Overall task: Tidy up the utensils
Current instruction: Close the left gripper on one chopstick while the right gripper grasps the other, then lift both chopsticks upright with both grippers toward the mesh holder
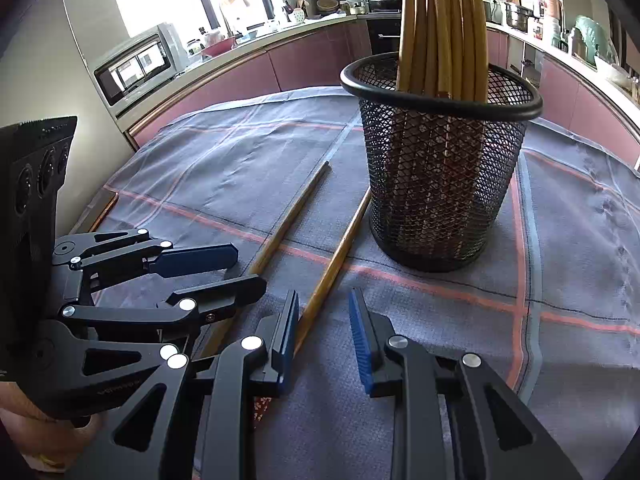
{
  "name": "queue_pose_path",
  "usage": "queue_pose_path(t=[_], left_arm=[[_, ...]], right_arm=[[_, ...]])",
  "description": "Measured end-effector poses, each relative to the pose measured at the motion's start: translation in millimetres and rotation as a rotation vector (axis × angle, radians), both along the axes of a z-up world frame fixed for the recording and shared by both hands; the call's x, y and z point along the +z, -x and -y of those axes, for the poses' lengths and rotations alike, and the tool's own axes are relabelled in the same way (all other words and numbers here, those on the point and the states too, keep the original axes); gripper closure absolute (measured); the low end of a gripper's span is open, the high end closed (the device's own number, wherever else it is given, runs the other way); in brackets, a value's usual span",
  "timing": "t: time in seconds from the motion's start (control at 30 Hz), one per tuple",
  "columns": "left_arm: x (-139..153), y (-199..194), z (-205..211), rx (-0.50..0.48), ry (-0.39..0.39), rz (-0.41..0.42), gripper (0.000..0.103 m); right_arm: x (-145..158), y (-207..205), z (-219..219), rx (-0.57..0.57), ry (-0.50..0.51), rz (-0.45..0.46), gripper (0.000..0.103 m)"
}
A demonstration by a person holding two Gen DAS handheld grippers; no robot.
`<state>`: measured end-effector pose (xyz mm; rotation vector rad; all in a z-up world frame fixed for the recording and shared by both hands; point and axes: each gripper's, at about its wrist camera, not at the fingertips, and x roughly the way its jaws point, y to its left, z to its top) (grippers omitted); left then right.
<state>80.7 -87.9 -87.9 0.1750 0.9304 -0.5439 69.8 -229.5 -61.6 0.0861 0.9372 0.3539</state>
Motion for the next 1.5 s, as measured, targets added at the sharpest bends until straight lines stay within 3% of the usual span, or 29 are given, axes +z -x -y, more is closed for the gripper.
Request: queue_pose_path(t=[0.33, 0.47, 0.63, 0.93, 1.5], left_arm=[[-3, -7, 3, 0.025, 0.006, -0.009, 0.084], [-2, -8, 4, 0.037, 0.024, -0.020, 0.091], [-2, -6, 1, 0.051, 0.040, -0.028, 0.094], [-1, 3, -6, 0.051, 0.047, -0.038, 0.095], [-3, 0, 4, 0.005, -0.005, -0.017, 0.090]], right_arm=[[-1, -5, -2, -0.005, -0.003, 0.004, 0.078], [-2, -5, -1, -0.005, -0.018, 0.000, 0.089], [-3, -5, 2, -0.018, -0.061, -0.008, 0.095], [8, 5, 12, -0.008, -0.101, 0.017, 0.097], [-2, 3, -10, 0.044, -0.024, -0.003, 0.095]])
